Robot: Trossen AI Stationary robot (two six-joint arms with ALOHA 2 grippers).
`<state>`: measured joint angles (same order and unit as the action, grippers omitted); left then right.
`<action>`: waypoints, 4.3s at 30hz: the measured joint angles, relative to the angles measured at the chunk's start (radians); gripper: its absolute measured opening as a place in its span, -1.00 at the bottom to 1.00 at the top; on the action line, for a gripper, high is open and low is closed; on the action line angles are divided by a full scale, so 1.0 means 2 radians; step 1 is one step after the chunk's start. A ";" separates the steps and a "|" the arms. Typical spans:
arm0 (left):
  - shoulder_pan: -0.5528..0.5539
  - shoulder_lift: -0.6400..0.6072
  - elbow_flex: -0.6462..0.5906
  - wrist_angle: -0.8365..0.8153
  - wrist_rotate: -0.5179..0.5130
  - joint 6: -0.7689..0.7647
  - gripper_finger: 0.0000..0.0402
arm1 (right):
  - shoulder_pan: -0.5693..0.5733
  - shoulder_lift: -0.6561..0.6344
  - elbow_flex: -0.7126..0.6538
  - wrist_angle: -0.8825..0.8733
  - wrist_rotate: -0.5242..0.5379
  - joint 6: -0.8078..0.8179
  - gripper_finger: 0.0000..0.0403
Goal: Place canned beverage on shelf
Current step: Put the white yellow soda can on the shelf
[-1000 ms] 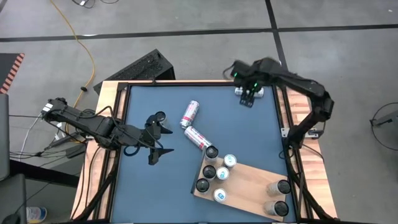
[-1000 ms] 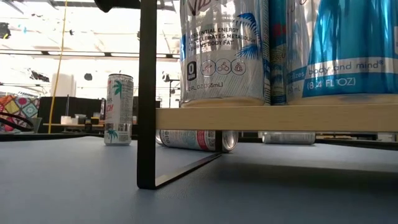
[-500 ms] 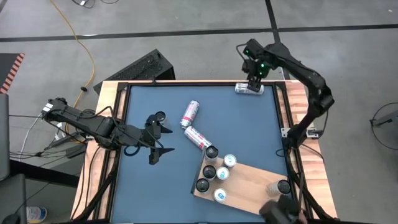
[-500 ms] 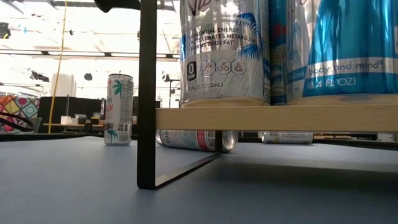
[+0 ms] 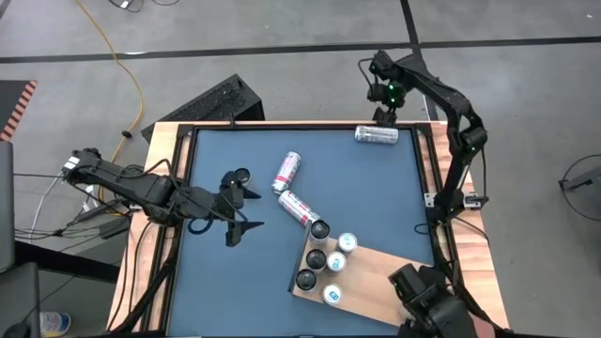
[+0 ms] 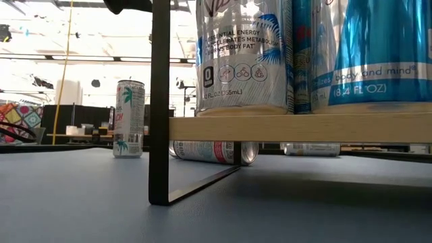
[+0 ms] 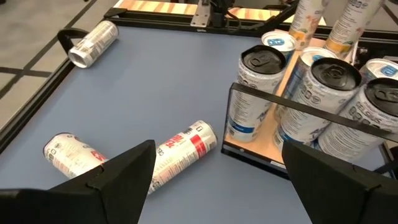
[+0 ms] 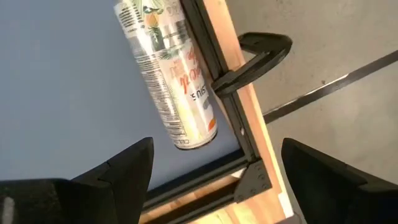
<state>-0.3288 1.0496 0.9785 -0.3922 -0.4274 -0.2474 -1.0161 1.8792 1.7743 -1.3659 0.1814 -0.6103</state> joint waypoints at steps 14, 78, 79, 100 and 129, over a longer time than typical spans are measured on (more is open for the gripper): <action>0.052 0.000 0.001 0.068 0.023 0.051 0.67 | 0.077 -0.040 0.124 -0.093 -0.146 0.116 0.65; 0.272 0.111 0.428 -0.329 0.187 0.087 0.67 | 0.007 -0.031 0.153 -0.105 0.043 0.450 -1.00; 0.272 0.110 0.428 -0.329 0.187 0.084 0.67 | -0.005 -0.033 0.146 -0.105 0.035 0.461 -1.00; 0.248 0.111 0.402 -0.350 0.170 0.099 0.67 | 0.020 0.012 0.031 0.261 -0.144 0.614 -1.00; 0.388 0.346 0.403 -0.035 0.382 0.189 0.67 | 0.159 -0.376 0.024 -0.067 0.099 0.482 -1.00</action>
<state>0.4465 1.7416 1.7840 -0.4614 0.3366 0.1313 -0.6984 1.1281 1.8232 -1.4989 0.3784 0.3545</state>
